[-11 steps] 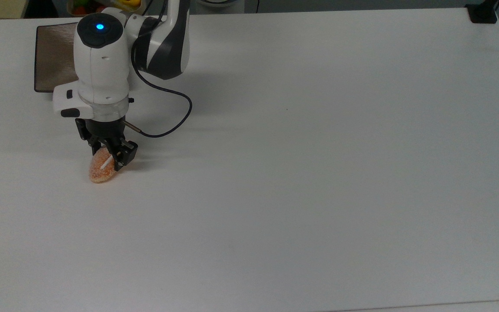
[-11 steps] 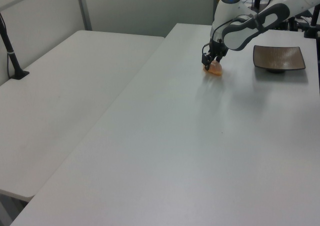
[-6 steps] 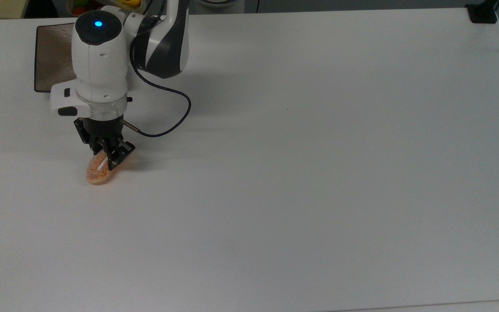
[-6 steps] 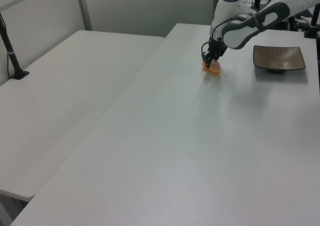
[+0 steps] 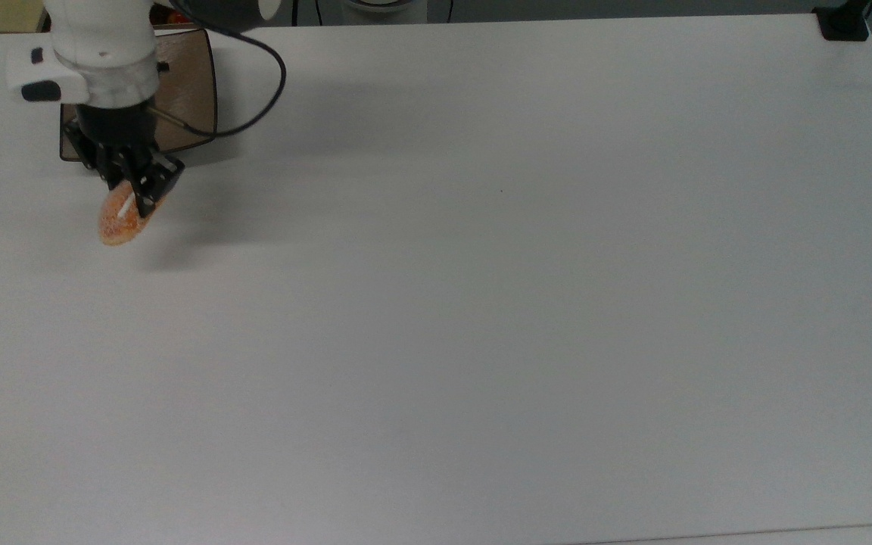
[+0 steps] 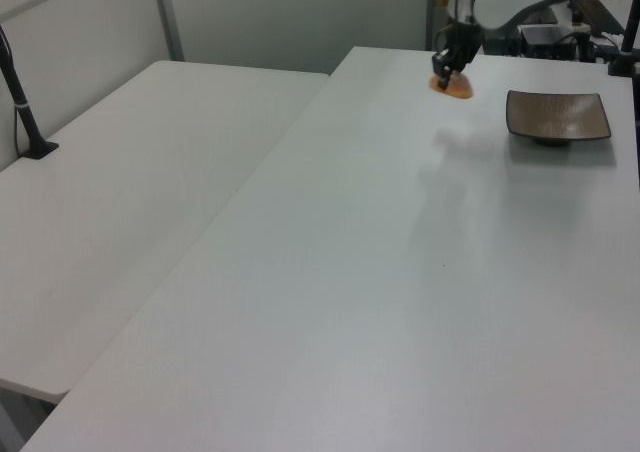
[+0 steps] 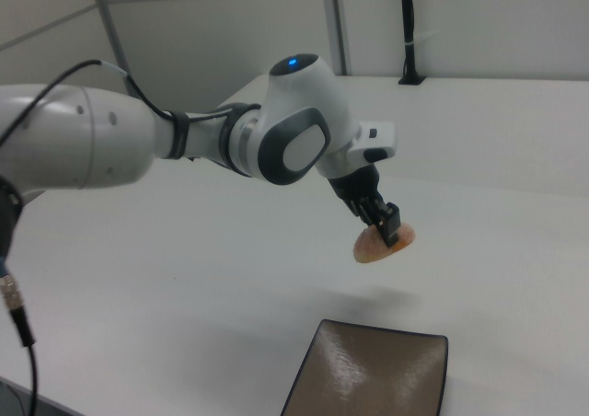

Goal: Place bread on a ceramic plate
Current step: 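Lift the bread roll and carry it over the brown plate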

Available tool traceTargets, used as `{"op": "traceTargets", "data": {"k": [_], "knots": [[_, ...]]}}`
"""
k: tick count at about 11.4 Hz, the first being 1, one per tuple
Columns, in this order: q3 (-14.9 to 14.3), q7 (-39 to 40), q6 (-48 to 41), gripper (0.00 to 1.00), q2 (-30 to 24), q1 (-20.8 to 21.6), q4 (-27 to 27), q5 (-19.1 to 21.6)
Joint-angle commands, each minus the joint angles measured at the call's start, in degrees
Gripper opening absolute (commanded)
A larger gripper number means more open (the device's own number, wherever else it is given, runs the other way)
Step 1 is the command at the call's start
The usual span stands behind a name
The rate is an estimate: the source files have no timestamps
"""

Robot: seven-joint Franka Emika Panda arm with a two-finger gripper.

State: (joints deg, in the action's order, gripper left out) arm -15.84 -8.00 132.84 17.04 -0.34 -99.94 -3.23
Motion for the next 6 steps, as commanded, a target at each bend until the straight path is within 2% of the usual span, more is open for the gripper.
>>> {"op": "traceTargets", "data": {"k": [1,2,4,6], "knots": [[-1.55,12.18,-7.21,0.36,-9.55,-2.03,-7.62,-0.46],[-2.87,16.13,-10.46,0.36,-11.31,-2.3,-8.59,-0.46],[-3.5,20.63,-12.25,0.36,-14.31,-5.27,-13.05,-0.46],[-3.85,23.2,-12.69,0.36,-13.97,-6.25,-16.24,-0.46]]}}
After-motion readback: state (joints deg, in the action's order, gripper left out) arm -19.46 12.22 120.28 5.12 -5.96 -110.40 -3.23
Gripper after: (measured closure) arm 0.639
